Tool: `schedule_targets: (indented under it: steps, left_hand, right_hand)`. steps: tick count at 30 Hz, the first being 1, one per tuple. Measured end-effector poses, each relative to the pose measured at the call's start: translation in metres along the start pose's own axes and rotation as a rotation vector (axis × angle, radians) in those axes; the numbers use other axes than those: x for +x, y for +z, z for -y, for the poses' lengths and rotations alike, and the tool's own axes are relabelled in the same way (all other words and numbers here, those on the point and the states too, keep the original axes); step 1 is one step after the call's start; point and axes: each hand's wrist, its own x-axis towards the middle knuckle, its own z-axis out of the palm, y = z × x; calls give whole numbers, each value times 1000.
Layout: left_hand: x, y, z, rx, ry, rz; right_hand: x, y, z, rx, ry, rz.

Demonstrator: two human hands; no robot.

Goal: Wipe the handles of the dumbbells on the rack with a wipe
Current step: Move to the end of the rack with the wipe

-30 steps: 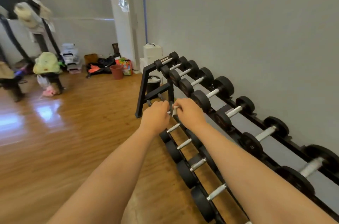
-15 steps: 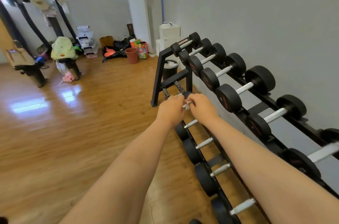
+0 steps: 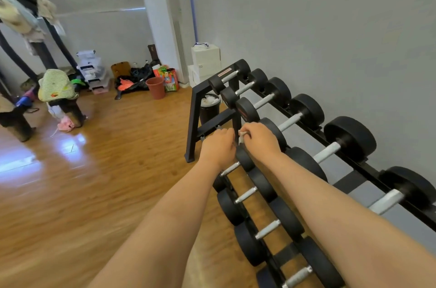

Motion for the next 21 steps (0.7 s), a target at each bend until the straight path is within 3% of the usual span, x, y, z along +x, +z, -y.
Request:
schedule_targets:
  steps: [5, 15, 21]
  left_hand:
    - [46, 1, 82, 16, 11, 9]
    - [112, -38, 311, 80, -46, 59]
    - [148, -26, 400, 114, -54, 115]
  right_hand:
    - [73, 49, 29, -27, -8, -13]
    - [220, 191, 136, 32, -4, 9]
    - [289, 249, 165, 79, -3, 41]
